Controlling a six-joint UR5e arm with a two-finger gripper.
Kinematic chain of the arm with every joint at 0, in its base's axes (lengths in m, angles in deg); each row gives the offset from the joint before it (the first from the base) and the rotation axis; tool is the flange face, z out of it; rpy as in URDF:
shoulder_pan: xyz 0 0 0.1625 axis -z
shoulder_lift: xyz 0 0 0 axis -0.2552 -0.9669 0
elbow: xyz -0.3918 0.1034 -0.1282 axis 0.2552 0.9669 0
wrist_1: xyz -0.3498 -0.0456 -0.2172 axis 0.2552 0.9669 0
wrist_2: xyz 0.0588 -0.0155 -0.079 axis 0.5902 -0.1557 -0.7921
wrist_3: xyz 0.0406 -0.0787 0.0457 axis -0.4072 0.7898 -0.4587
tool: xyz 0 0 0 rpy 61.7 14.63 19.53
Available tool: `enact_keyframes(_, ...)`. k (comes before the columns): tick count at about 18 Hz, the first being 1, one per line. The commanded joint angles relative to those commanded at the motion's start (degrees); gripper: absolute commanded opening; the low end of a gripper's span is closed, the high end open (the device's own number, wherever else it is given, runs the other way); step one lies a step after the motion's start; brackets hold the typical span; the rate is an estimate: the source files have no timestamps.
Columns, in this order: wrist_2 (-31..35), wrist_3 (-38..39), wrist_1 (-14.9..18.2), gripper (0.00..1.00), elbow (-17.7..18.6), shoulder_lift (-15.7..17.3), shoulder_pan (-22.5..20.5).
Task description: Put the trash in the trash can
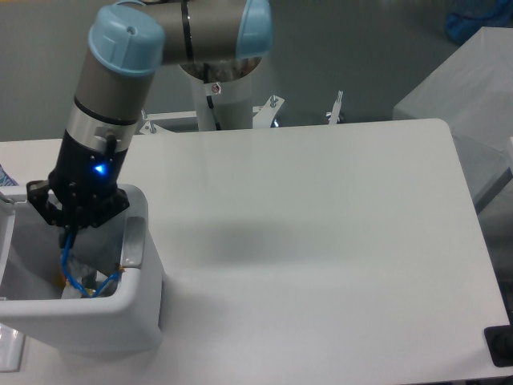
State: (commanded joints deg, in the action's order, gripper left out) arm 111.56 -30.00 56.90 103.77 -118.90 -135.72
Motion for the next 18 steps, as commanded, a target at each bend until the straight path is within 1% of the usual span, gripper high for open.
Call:
enact_keyframes(3,2.9,-0.4,0.0,1.0,-0.6,1.1,-0.2)
enact_keyframes(5,3.0,-1.7,-0.1,1.0,-1.7,1.3,-0.4)
enact_keyframes(7,3.3,-4.9,-0.1,1.0,-4.3,1.1,-1.3)
enact_keyframes(9,3.3,-11.0,-0.3,1.0,-7.1,0.8,-4.6)
enact_keyframes(10,3.3,-15.7,0.1,1.0,-8.6,0.0,-5.7)
enact_keyframes(12,3.4,-21.8,0.1,1.0,-11.1,-1.7,-9.1)
enact_keyframes(14,5.5,-25.5,0.1,1.0,-14.4,-3.2,-11.4)
enact_keyframes(15,7.2,-28.0,0.8,1.0,-15.7,-3.7,-12.6)
enact_keyframes(18,13.1,-34.6,1.1,1.0,-15.7,-4.4,-13.3)
